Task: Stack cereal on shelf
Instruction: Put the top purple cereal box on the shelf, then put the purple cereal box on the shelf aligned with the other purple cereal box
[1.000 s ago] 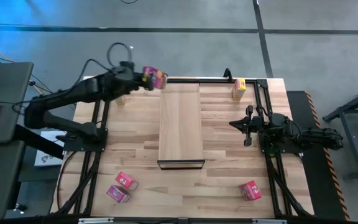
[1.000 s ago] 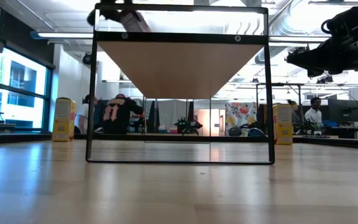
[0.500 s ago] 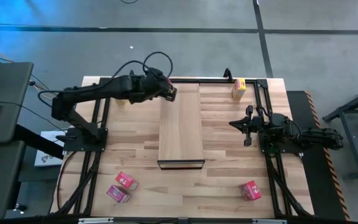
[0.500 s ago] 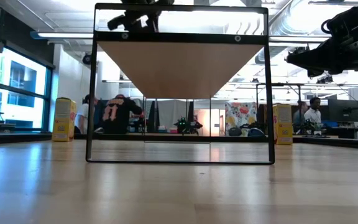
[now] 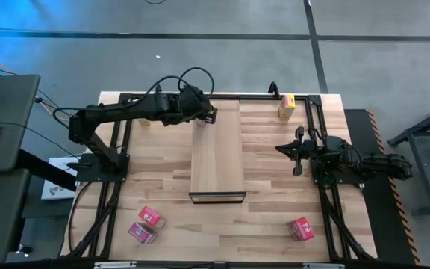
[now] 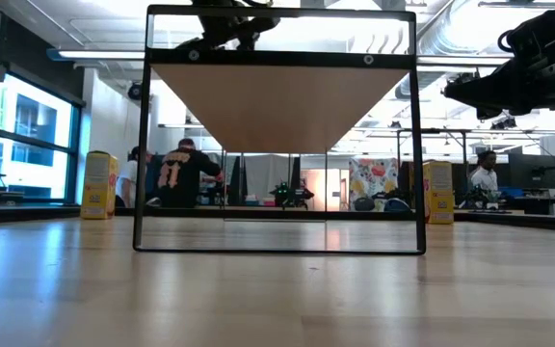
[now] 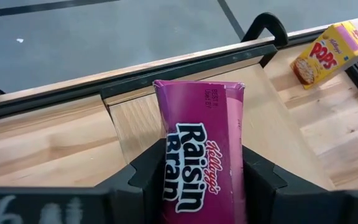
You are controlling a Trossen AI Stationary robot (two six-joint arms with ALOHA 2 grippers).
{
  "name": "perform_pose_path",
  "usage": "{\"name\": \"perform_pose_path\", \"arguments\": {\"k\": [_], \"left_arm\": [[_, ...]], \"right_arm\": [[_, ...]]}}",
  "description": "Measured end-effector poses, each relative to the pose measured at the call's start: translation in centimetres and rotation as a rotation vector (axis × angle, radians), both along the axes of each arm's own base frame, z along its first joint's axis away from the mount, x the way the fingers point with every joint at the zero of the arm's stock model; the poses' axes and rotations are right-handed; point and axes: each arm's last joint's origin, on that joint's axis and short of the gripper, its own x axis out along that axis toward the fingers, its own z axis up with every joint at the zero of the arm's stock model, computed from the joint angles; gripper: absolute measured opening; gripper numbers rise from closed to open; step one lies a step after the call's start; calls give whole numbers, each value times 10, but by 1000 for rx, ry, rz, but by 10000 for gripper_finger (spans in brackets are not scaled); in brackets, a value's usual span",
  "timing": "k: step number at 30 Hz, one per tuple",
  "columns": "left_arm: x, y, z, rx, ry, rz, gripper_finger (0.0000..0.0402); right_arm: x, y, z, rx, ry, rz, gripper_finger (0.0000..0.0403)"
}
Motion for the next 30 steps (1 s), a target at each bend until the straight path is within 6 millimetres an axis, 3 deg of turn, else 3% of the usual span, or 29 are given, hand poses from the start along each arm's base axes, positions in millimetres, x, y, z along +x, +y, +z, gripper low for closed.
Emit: {"name": "perform_pose_path", "arguments": {"k": [8,21,30], "left_arm": [[0,2,0,9,10,-2,156],[6,4,5,46,-48,-31,224],[4,3,19,57,-105,-83,232]], "right_arm": [[0,0,0,0,0,0,0],[0,0,0,0,0,0,0],[0,0,0,0,0,0,0]]}}
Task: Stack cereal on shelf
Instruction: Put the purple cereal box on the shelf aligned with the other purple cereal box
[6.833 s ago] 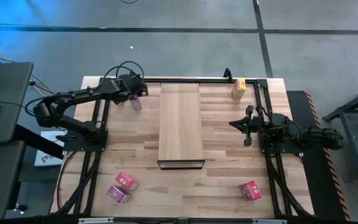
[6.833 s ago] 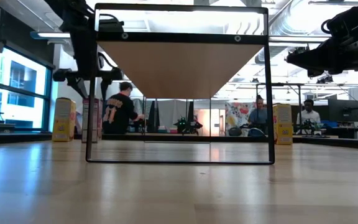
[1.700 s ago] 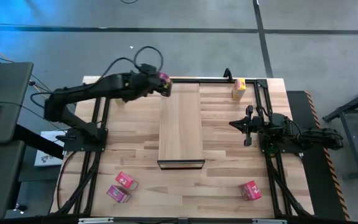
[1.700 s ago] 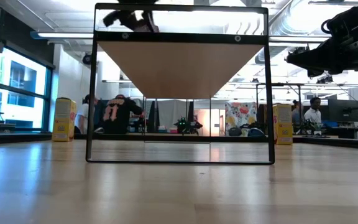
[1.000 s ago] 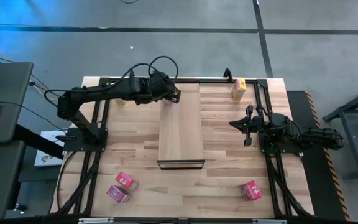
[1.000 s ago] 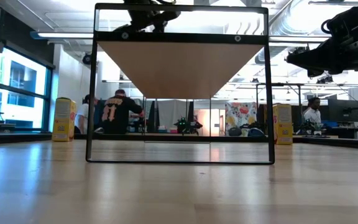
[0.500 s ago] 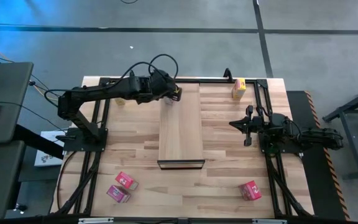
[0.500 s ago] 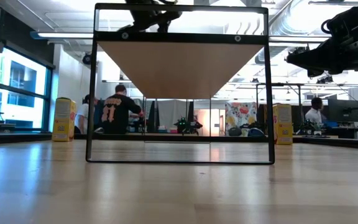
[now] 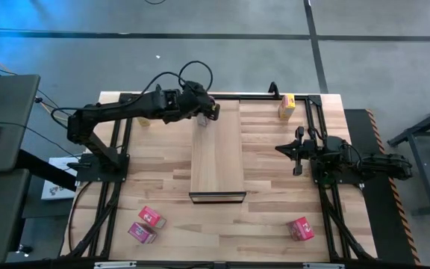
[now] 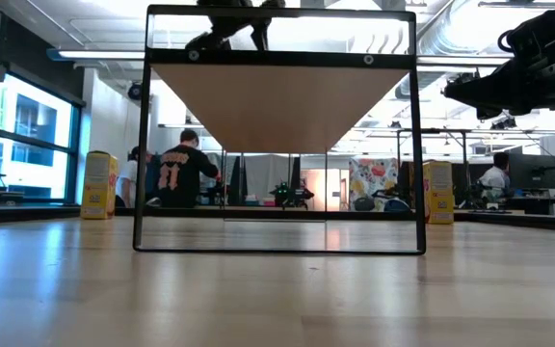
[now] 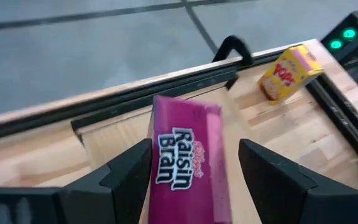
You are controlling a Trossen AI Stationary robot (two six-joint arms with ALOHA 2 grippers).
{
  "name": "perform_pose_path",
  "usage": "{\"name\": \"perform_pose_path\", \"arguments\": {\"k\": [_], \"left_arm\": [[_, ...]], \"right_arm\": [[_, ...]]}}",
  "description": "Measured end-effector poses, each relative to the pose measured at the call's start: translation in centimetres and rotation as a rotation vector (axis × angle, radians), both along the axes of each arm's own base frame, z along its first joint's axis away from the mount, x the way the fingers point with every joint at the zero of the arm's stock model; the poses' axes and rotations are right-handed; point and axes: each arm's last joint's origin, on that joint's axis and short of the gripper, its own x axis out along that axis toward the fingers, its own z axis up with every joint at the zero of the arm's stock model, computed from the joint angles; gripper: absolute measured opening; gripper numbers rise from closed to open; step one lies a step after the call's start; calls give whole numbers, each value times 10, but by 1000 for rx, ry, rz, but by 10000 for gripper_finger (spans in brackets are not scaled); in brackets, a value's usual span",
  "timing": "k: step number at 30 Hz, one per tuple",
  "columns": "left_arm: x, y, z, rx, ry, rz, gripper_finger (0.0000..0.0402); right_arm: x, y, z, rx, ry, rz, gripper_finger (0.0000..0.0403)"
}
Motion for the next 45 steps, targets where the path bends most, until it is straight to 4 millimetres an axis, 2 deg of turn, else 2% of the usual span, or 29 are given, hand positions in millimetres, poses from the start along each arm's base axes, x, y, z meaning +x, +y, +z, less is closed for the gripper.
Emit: {"name": "perform_pose_path", "arguments": {"k": [5,11,14,16,20,22,26,31,34,38,45], "left_arm": [[-7,-3,27,59,-37,-58,232],[-34,-7,55,175,-1,-91,225],[-50,-9,56,207,106,-79,193],[-58,-10,52,197,184,-64,156],[-69,-12,31,161,217,-16,44],[-75,-14,17,141,170,2,12],[-92,-12,-8,97,-7,25,7],[-105,3,-45,42,-195,-27,1],[-105,13,-69,-44,-284,-94,0],[-100,20,-94,-109,-287,-100,0],[-84,21,-105,-159,-366,-174,0]], "right_arm": [[0,0,0,0,-1,0,0],[0,0,0,0,0,0,0],[0,0,0,0,-1,0,0],[0,0,0,0,-1,0,0],[0,0,0,0,-1,0,0],[0,0,0,0,-1,0,0],[0,0,0,0,-1,0,0],[0,0,0,0,-1,0,0],[0,0,0,0,-1,0,0],[0,0,0,0,-1,0,0],[0,0,0,0,-1,0,0]]}}
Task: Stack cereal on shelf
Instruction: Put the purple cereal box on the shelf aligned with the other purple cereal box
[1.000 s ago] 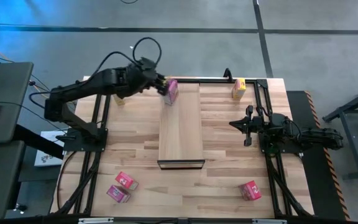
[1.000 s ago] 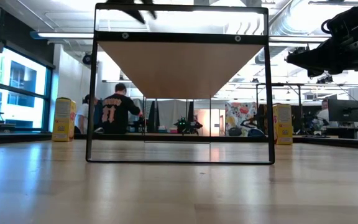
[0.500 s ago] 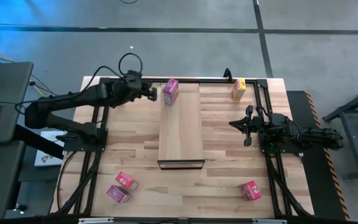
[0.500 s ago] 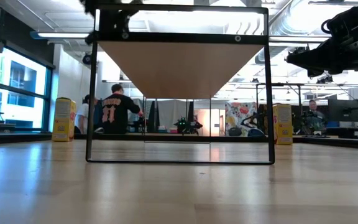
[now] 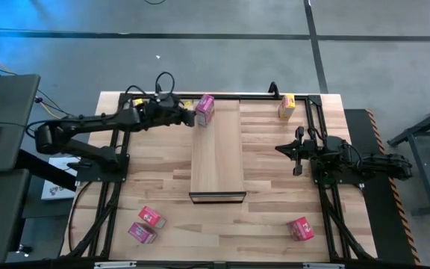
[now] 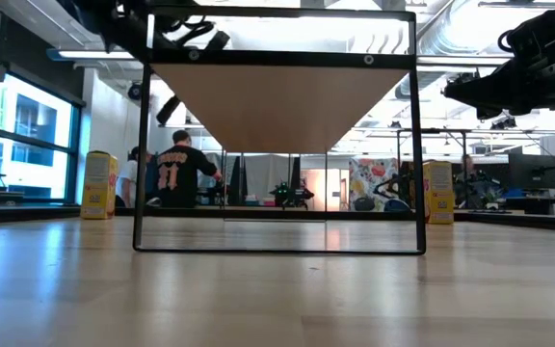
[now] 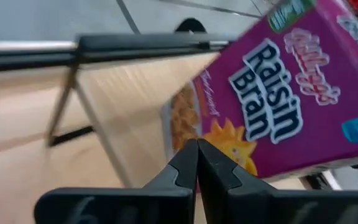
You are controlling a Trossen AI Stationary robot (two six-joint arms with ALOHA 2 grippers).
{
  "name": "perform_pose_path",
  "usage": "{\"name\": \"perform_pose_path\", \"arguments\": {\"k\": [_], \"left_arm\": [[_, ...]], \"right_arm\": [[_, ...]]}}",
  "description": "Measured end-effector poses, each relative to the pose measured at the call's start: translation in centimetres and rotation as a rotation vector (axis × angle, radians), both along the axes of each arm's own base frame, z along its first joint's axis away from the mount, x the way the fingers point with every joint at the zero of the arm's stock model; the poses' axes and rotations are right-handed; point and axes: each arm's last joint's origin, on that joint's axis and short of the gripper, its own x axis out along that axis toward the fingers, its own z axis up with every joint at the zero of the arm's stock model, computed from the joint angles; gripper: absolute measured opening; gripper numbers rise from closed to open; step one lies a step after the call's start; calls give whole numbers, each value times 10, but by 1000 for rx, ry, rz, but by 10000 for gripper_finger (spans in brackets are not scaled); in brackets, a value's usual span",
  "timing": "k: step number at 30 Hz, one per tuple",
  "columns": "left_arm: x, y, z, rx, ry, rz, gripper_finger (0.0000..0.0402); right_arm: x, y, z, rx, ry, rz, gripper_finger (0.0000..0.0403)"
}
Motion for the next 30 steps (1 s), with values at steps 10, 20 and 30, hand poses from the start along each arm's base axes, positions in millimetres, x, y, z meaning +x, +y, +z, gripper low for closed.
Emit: {"name": "perform_pose_path", "arguments": {"k": [10,20,30], "left_arm": [[8,-14,-3,-45,-14,-39,0],[5,-22,3,-56,-24,-60,0],[-57,-23,57,228,-80,28,0]], "right_arm": [[0,0,0,0,0,0,0],[0,0,0,0,0,0,0],[0,0,0,0,0,0,0]]}}
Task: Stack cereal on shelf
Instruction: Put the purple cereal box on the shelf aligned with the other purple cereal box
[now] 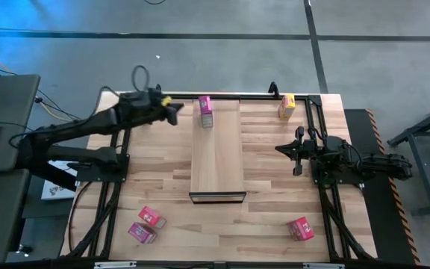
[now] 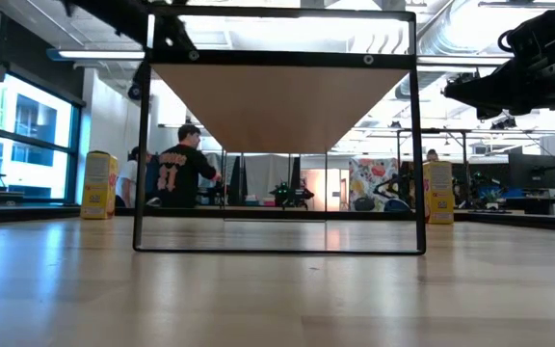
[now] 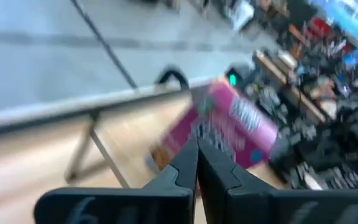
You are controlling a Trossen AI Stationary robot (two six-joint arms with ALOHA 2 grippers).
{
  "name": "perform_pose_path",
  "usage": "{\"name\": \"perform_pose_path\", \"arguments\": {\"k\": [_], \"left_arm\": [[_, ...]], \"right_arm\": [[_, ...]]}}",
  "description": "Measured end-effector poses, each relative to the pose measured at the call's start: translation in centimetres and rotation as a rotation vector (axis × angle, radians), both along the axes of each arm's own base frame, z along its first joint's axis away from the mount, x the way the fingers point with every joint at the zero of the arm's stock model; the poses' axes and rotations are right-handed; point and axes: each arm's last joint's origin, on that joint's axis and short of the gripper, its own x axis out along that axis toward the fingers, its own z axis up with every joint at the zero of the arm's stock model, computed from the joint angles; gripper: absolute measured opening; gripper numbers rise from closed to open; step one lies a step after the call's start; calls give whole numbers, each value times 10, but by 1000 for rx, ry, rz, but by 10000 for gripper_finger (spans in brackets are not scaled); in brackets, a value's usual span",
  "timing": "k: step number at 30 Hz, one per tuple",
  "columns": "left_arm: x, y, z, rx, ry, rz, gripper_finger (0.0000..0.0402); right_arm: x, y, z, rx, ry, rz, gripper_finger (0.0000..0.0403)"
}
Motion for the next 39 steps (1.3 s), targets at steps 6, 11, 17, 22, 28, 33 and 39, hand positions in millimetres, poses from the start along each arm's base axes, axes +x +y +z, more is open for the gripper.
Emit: {"name": "perform_pose_path", "arguments": {"k": [6,11,17,22,28,33,39], "left_arm": [[-14,-8,7,118,-68,-22,0],[-11,-13,-16,152,-218,-70,0],[-12,-17,-35,174,-401,-151,0],[-13,-17,-35,183,-421,-154,0],[-13,-18,-36,247,-373,-165,0],[-12,-18,-36,262,-366,-189,0],[-14,-20,-34,265,-377,-235,0]], "right_arm": [[0,0,0,0,0,0,0],[0,0,0,0,0,0,0],[0,0,0,2,0,0,0],[0,0,0,7,-1,0,0],[0,0,4,172,-66,6,0],[-4,-1,25,417,-316,24,0],[-14,-7,49,554,-600,-130,0]]}}
